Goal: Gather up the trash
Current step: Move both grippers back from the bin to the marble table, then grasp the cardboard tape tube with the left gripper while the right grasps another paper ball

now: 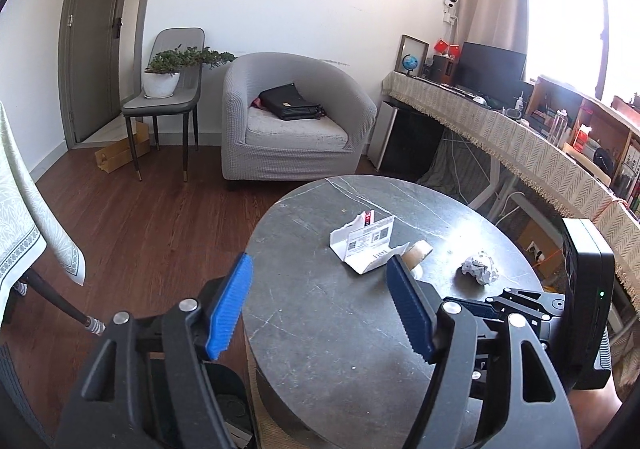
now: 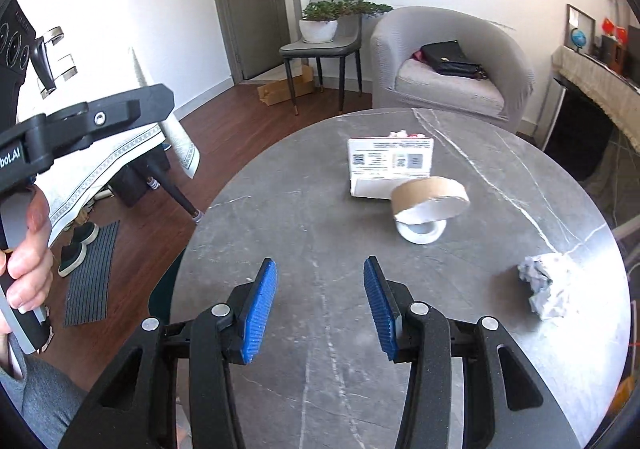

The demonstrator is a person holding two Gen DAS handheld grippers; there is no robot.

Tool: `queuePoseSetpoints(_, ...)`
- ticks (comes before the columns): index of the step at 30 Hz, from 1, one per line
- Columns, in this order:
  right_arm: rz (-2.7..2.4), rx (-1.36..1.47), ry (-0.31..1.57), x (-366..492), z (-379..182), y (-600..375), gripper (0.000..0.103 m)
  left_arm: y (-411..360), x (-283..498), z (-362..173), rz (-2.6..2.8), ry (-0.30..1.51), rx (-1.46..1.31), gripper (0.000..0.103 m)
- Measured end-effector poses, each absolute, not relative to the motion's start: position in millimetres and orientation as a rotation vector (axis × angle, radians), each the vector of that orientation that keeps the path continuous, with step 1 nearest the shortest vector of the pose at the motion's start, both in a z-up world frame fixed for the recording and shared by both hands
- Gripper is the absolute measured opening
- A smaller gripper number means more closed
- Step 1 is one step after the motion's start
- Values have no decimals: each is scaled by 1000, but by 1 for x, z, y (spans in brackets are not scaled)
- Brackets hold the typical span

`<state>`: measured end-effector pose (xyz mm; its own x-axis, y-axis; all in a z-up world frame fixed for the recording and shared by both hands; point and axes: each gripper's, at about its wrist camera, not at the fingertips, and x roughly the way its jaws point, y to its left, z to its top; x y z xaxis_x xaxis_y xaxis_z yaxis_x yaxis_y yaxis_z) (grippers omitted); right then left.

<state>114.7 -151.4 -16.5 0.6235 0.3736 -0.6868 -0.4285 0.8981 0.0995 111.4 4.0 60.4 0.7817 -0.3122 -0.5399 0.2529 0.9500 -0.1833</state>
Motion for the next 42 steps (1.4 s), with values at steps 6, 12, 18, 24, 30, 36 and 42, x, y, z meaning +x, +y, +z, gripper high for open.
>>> queuePoseSetpoints(6, 391, 0, 758, 116, -17, -198, 46, -33, 129, 46, -357, 645, -87, 72)
queuePoseSetpoints(12, 337, 83, 738, 118, -18, -244, 49, -62, 149, 29, -390, 688, -79, 69)
queuePoseSetpoints(18, 329, 168, 740, 121, -24, -271, 49, -91, 165, 8, -444, 743, -51, 59)
queuePoseSetpoints(24, 333, 193, 755, 123, -31, -280, 49, -113, 178, -8, -481, 791, -5, 57)
queuePoseSetpoints(30, 326, 219, 754, 123, -35, -289, 49, -116, 193, -14, -475, 809, -32, 57)
queuePoseSetpoints(36, 318, 242, 762, 126, -40, -297, 49, -120, 203, -15, -471, 812, -37, 57)
queuePoseSetpoints(42, 306, 236, 761, 126, -41, -301, 49, -125, 209, -18, -465, 815, -14, 54)
